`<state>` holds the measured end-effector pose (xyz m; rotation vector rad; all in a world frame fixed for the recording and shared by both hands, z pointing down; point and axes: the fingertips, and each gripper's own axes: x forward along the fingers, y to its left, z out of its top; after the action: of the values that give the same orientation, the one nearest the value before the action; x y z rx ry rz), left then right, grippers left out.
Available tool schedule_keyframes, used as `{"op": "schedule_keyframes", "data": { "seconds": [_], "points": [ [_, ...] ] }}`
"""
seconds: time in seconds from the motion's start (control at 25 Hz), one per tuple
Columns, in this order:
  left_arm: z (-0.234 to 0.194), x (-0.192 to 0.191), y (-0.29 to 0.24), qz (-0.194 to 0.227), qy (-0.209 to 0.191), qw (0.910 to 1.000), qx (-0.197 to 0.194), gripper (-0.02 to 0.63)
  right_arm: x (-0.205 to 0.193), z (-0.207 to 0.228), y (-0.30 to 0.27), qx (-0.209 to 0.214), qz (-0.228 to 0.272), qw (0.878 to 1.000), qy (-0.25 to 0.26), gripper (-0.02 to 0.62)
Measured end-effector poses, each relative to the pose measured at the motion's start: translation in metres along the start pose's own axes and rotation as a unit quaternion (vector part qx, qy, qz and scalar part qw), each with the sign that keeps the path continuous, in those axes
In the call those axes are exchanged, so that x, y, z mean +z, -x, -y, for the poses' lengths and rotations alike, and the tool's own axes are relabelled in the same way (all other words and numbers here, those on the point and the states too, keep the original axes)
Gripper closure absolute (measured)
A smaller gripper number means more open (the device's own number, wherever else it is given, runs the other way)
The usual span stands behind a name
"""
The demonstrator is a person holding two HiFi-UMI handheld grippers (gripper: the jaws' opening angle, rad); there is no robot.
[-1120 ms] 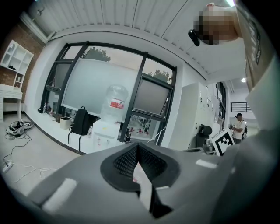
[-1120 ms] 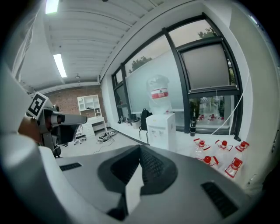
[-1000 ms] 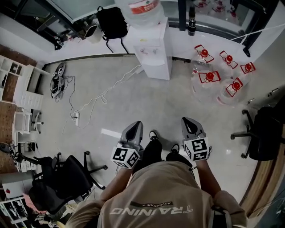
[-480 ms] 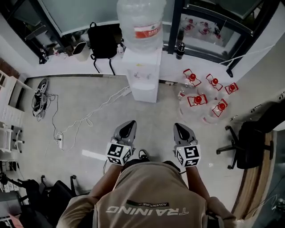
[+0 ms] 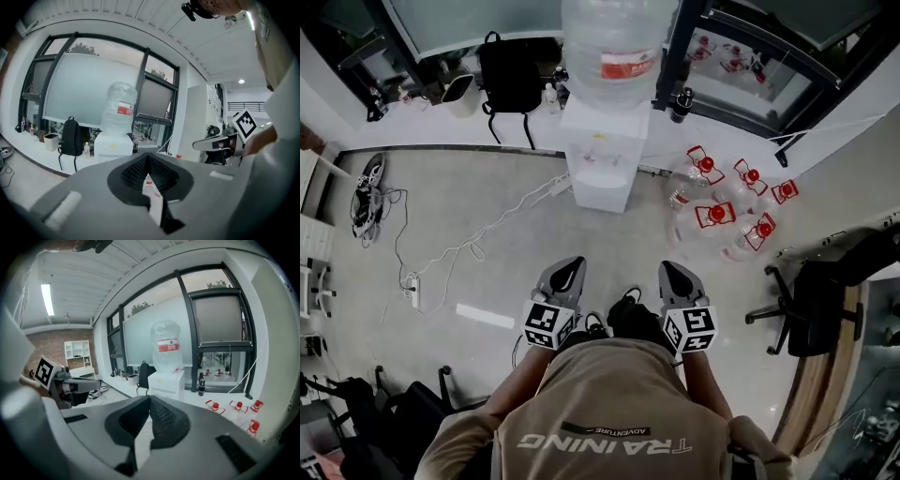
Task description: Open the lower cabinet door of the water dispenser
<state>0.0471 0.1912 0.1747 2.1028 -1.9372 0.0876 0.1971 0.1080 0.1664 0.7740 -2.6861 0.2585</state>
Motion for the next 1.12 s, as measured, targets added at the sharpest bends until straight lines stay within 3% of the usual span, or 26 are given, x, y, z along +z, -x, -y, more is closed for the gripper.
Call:
{"op": "schedule_keyframes", "data": {
  "seconds": [0.16, 0.48, 0.72, 0.88, 1.0, 1.12],
  "points": [
    [-0.017, -0.004, -0.014, -0.012, 0.020, 0.9997, 0.009, 0.603, -0.001, -0.002, -0.027, 0.019, -0.016, 1.000, 0.000, 0.586],
    [-0.062, 0.012, -0.076, -0.039, 0.010, 0.9987, 0.031, 0.603, 0.004, 0.039, -0.119, 0.049, -0.032, 0.998, -0.012, 0.586],
    [-0.075, 0.062, -0.164, -0.030, -0.025, 0.9992, -0.005, 0.603, 0.038, 0.094, -0.193, 0.060, -0.020, 0.998, -0.016, 0.586],
    [-0.081, 0.084, -0.213, -0.009, 0.012, 0.9998, -0.013, 0.603, 0.040, 0.135, -0.221, 0.061, -0.037, 0.997, -0.032, 0.586],
    [-0.096, 0.084, -0.243, -0.020, 0.036, 0.9992, -0.003, 0.603, 0.040, 0.160, -0.242, 0.057, -0.047, 0.997, -0.029, 0.586],
    [-0.107, 0.081, -0.267, -0.039, 0.032, 0.9987, -0.009, 0.603, 0.042, 0.182, -0.261, 0.045, -0.057, 0.997, -0.033, 0.586]
  ]
}}
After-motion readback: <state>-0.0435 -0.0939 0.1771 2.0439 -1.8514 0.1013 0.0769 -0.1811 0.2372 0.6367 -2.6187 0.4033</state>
